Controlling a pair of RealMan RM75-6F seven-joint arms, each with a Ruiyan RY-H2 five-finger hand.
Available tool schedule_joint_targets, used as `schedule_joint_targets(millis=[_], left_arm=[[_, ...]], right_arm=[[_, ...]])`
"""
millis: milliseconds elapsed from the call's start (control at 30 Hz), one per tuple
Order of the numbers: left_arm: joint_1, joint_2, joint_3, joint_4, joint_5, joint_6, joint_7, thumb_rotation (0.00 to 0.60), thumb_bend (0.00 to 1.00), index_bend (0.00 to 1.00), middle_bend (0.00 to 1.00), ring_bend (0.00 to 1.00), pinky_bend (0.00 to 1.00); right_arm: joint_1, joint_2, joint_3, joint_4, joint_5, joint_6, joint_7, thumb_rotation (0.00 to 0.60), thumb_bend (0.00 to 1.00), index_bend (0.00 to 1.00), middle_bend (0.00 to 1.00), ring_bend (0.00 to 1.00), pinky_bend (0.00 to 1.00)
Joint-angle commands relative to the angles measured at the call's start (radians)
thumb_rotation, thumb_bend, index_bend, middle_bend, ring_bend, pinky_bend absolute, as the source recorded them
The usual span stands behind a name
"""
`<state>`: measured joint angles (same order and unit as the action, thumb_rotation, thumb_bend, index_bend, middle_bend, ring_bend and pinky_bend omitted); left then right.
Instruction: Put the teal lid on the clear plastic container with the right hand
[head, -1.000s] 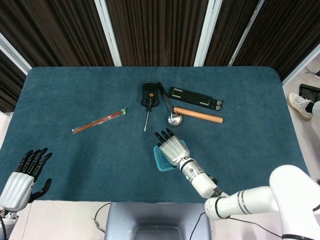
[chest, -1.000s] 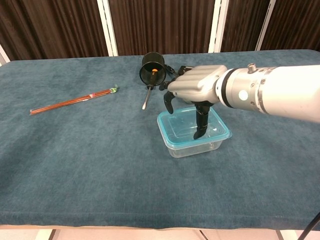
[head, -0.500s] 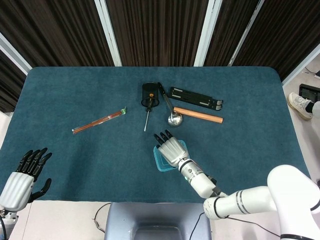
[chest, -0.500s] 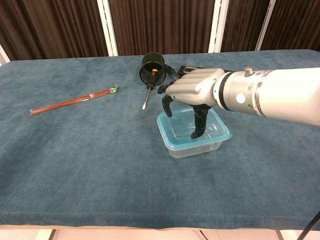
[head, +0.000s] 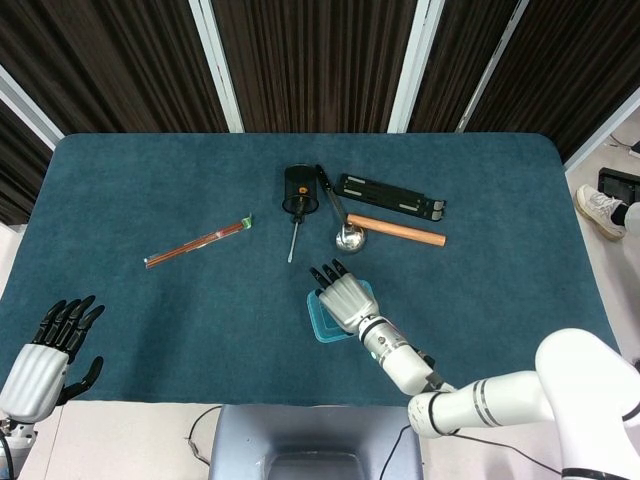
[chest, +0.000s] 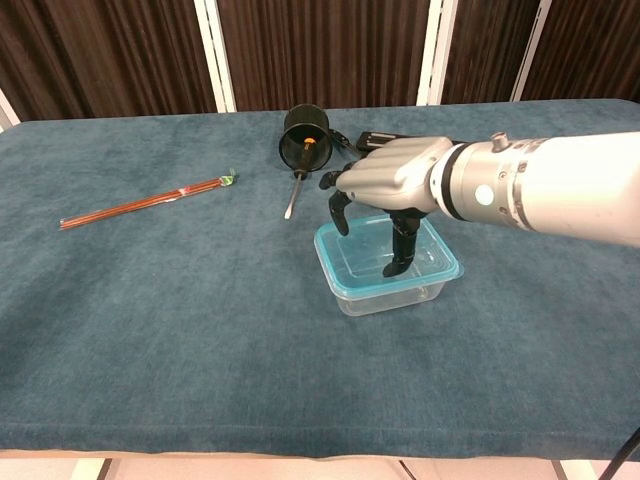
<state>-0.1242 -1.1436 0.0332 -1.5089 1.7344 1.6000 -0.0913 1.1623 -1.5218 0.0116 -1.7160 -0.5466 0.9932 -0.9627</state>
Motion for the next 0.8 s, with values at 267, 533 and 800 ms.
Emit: schedule_joint_targets(millis=[267, 533, 800], left_arm=[[-0.001, 0.0, -0.002, 0.001, -0.002, -0.001, 0.0, 0.6, 0.44, 0.0, 0.0, 0.0, 0.02], [-0.004, -0.003, -0.004, -0.001, -0.009, -0.01, 0.009, 0.6, 0.44, 0.0, 0.0, 0.0, 0.02], [-0.006, -0.005, -0.008, -0.002, -0.016, -0.016, 0.012, 0.6, 0.44, 0.0, 0.0, 0.0, 0.02]], right_arm=[[0.016, 0.005, 0.005, -0.006, 0.033, -0.004, -0.006, 0.6, 0.24, 0.47, 0.05, 0.03, 0.13], [0.032, 0.008, 0.003, 0.003, 0.053, -0.014, -0.015, 0.6, 0.24, 0.47, 0.05, 0.03, 0.13], [0.036, 0.002, 0.002, 0.016, 0.035, -0.027, -0.003, 0.6, 0.23, 0.51, 0.05, 0.03, 0.15]])
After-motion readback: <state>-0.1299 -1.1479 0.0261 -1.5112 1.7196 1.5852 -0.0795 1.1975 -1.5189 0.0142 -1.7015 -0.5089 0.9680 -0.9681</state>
